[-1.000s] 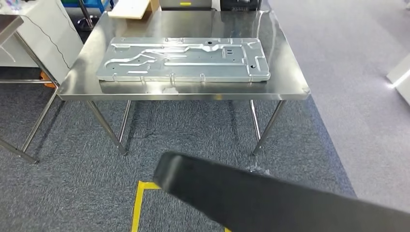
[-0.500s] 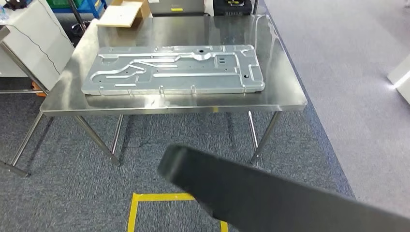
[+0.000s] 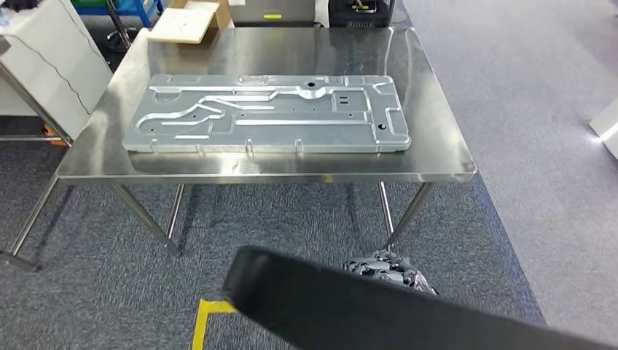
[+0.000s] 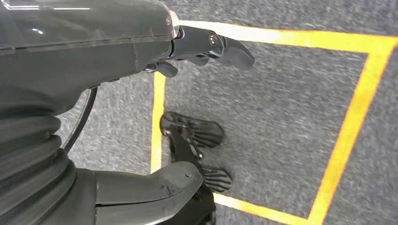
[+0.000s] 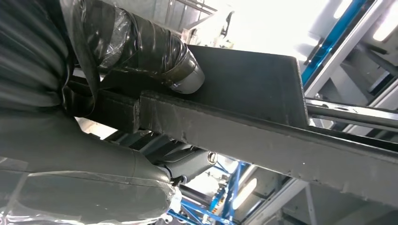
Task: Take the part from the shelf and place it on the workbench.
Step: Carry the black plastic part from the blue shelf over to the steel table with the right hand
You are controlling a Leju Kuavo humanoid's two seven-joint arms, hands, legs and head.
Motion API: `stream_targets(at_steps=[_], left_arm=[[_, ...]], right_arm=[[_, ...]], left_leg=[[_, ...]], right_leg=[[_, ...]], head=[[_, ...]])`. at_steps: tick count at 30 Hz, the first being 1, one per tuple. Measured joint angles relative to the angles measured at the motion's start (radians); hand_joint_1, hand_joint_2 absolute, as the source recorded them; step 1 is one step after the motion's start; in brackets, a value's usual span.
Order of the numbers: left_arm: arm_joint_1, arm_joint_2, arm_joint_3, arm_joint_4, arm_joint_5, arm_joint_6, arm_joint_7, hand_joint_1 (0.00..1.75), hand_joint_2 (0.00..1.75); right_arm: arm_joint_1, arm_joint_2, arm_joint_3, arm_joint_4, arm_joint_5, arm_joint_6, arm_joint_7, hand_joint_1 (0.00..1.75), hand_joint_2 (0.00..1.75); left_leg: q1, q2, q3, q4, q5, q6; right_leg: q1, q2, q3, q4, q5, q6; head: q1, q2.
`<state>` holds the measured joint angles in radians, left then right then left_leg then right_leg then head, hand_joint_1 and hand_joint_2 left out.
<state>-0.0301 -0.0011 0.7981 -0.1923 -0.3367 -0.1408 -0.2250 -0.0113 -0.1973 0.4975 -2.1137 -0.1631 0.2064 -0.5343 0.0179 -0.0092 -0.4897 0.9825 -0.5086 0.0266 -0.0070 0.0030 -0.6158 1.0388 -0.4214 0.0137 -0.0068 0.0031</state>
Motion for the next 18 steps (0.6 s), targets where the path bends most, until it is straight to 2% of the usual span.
stream_targets(at_steps=[2, 4, 5, 6, 7, 9, 10, 11, 12, 13, 14, 15, 16, 18], left_arm=[[-0.002, -0.002, 0.0, 0.0, -0.002, -0.002, 0.0, 0.0, 1.75], [-0.003, -0.002, 0.0, 0.0, -0.006, -0.005, -0.001, 0.0, 1.75], [-0.005, -0.002, 0.0, 0.0, -0.007, -0.006, -0.001, 0.0, 1.75], [-0.007, -0.002, 0.001, 0.0, -0.008, -0.006, -0.002, 0.0, 1.75], [-0.008, -0.002, 0.001, 0.0, -0.008, -0.006, -0.002, 0.0, 1.75], [-0.006, -0.002, 0.002, 0.0, -0.008, -0.007, -0.002, 0.0, 1.75], [-0.004, -0.002, 0.002, 0.0, -0.008, -0.007, -0.002, 0.0, 1.75], [-0.002, -0.002, 0.002, 0.0, -0.008, -0.007, -0.002, 0.0, 1.75], [-0.001, -0.001, 0.002, 0.0, -0.008, -0.007, -0.002, 0.0, 1.75], [-0.001, -0.001, 0.002, 0.0, -0.008, -0.007, -0.002, 0.0, 1.75], [-0.001, -0.001, 0.002, 0.0, -0.008, -0.007, -0.001, 0.0, 1.75], [-0.001, -0.001, 0.003, 0.0, -0.008, -0.007, -0.001, 0.0, 1.75], [-0.001, 0.0, 0.003, 0.0, -0.008, -0.006, -0.001, 0.0, 1.75], [-0.001, 0.0, 0.004, 0.0, -0.008, -0.006, 0.0, 0.0, 1.75]], right_arm=[[0.001, -0.002, 0.0, -0.001, 0.001, -0.004, -0.001, 1.75, 1.75], [0.003, -0.002, 0.0, -0.003, 0.002, -0.007, -0.002, 1.75, 1.75], [0.003, -0.003, 0.0, -0.004, 0.002, -0.008, -0.002, 1.75, 1.75], [0.002, -0.003, 0.0, -0.005, 0.002, -0.008, -0.003, 1.75, 1.75], [0.002, -0.003, 0.0, -0.005, 0.002, -0.008, -0.003, 1.75, 1.75], [0.003, -0.004, 0.0, -0.005, 0.002, -0.009, -0.004, 1.75, 1.75], [0.004, -0.004, 0.0, -0.005, 0.002, -0.009, -0.004, 1.75, 1.75], [0.005, -0.004, 0.0, -0.005, 0.002, -0.008, -0.004, 1.75, 1.75], [0.005, -0.004, 0.0, -0.005, 0.002, -0.008, -0.004, 1.75, 1.75], [0.006, -0.004, 0.0, -0.005, 0.002, -0.007, -0.004, 1.75, 1.75], [0.005, -0.004, 0.0, -0.005, 0.002, -0.007, -0.004, 1.75, 1.75], [0.005, -0.004, 0.0, -0.005, 0.002, -0.007, -0.004, 1.75, 1.75], [0.005, -0.004, 0.0, -0.005, 0.001, -0.007, -0.004, 1.75, 1.75], [0.004, -0.004, 0.0, -0.005, 0.001, -0.007, -0.004, 1.75, 1.75]], left_leg=[[0.0, 0.001, 0.003, -0.008, -0.005, -0.012], [0.0, 0.003, 0.011, -0.016, -0.011, -0.022], [0.001, 0.004, 0.008, -0.002, -0.02, -0.026], [0.001, 0.005, -0.008, 0.035, -0.037, -0.029], [0.003, 0.005, -0.04, 0.096, -0.06, -0.031], [0.003, 0.005, -0.131, 0.239, -0.102, -0.035], [0.003, 0.005, -0.165, 0.278, -0.1, -0.036], [0.003, 0.005, -0.179, 0.278, -0.076, -0.036], [0.003, 0.006, -0.172, 0.234, -0.03, -0.035], [0.003, 0.006, -0.153, 0.167, 0.022, -0.033], [0.002, 0.006, -0.13, 0.103, 0.059, -0.032], [0.001, 0.006, -0.109, 0.052, 0.08, -0.028], [-0.001, 0.005, -0.099, 0.027, 0.082, -0.025], [-0.003, 0.003, -0.092, 0.018, 0.068, -0.012]], right_leg=[[0.009, 0.0, 0.009, -0.03, -0.007, -0.012], [0.004, 0.002, 0.022, -0.048, -0.011, -0.022], [0.001, 0.002, 0.033, -0.056, -0.013, -0.028], [-0.002, 0.0, 0.044, -0.064, -0.016, -0.034], [-0.002, -0.002, 0.053, -0.068, -0.021, -0.039], [0.0, -0.003, 0.066, -0.068, -0.034, -0.045], [0.0, -0.002, 0.074, -0.067, -0.041, -0.045], [0.0, -0.001, 0.084, -0.067, -0.049, -0.044], [0.0, 0.0, 0.096, -0.066, -0.058, -0.042], [-0.001, 0.001, 0.109, -0.066, -0.068, -0.038], [0.001, 0.001, 0.12, -0.065, -0.078, -0.032], [0.002, 0.002, 0.127, -0.064, -0.087, -0.027], [0.004, 0.002, 0.129, -0.063, -0.092, -0.021], [0.004, 0.003, 0.129, -0.064, -0.099, -0.013]], head=[[0.0, 0.0], [0.0, 0.0], [-0.001, 0.0], [-0.001, 0.0], [-0.001, 0.0], [0.0, 0.0], [-0.001, 0.0], [-0.001, 0.0], [-0.001, 0.0], [-0.001, 0.0], [0.0, 0.0], [0.0, 0.0], [0.0, 0.0], [0.0, 0.0]])
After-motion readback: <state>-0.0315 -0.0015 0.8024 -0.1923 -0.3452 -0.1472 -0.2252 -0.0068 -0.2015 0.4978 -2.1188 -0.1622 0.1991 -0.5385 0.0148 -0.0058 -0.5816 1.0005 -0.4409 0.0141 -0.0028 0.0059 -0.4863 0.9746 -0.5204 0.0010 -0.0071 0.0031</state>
